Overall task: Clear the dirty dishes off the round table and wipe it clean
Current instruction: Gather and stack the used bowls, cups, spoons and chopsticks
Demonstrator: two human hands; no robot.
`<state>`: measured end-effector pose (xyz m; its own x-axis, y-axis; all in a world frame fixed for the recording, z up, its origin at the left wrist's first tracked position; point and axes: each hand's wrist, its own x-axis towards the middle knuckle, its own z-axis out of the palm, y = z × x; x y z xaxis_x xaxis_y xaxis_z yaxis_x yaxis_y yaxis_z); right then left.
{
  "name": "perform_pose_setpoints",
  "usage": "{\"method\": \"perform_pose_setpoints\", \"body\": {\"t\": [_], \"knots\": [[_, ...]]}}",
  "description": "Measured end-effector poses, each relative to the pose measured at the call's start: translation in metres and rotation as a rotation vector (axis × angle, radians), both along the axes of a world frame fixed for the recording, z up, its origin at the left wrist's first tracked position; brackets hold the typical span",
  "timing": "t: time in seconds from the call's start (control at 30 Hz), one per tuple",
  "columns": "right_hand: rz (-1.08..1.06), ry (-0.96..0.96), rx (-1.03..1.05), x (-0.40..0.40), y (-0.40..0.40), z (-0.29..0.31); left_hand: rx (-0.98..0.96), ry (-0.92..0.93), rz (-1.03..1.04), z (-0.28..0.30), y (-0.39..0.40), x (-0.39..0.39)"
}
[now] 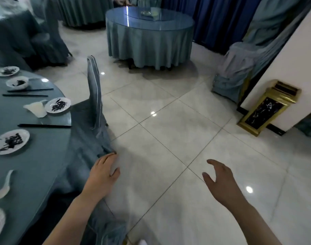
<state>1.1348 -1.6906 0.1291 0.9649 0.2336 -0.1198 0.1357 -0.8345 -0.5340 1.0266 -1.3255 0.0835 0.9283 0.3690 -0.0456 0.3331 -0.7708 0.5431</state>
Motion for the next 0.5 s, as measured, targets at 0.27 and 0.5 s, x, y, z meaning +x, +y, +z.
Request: {"method": "perform_pose_setpoints", "body": {"t": [0.27, 0.5], "knots": [[0.226, 0.057, 0.003, 0.160, 0.070, -0.010, 0.000, 0.035, 0.284, -0.015, 0.035, 0.038], [0.555, 0.077, -0.061, 0.255, 0.182, -0.005, -0.044, 0.018, 0.605, -0.011, 0.041, 0.035]]}}
